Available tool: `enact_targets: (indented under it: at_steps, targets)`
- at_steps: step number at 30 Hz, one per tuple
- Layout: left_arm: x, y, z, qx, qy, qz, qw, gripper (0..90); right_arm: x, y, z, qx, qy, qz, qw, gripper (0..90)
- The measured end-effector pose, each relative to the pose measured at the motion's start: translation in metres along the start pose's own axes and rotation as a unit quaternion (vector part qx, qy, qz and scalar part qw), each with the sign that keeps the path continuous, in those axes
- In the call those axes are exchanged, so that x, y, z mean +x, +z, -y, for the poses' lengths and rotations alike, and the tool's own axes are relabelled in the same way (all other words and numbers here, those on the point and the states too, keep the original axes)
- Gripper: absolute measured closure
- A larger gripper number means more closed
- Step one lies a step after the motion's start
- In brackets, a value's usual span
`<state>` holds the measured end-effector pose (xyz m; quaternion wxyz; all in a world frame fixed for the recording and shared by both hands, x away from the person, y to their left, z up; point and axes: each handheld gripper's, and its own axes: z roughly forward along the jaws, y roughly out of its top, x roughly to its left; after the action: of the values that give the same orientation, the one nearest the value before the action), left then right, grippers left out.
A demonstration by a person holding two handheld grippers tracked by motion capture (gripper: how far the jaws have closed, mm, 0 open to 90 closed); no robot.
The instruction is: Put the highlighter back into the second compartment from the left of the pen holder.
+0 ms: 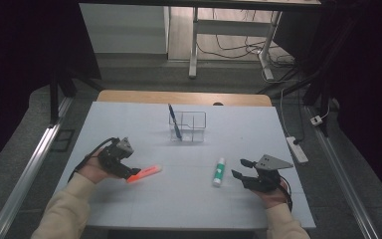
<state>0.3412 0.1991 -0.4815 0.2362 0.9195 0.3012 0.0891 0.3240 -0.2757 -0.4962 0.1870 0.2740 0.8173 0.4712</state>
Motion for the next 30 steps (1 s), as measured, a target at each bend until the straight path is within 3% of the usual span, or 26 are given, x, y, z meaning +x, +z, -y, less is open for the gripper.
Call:
enact_targets:
  at_steps: [3, 8, 21, 30]
  targets:
    - [0.003, 0.002, -0.002, 0.005, -0.002, 0.003, 1.0, 26.8, 0.0, 0.0, 0.0, 0.0, 0.002, 0.0, 1.0, 43.4]
    - [0.003, 0.011, 0.0, 0.04, 0.012, 0.001, 0.9991, 27.4, -0.001, -0.001, 0.001, 0.0, 0.004, 0.001, 1.0, 43.3]
    - [-0.004, 0.023, 0.001, 0.078, 0.025, 0.011, 0.9966, 29.5, -0.001, 0.0, 0.001, 0.002, 0.002, -0.001, 1.0, 43.2]
    - [-0.007, 0.032, 0.001, 0.107, 0.042, 0.028, 0.993, 40.6, -0.001, -0.001, 0.001, 0.0, 0.004, 0.0, 1.0, 43.2]
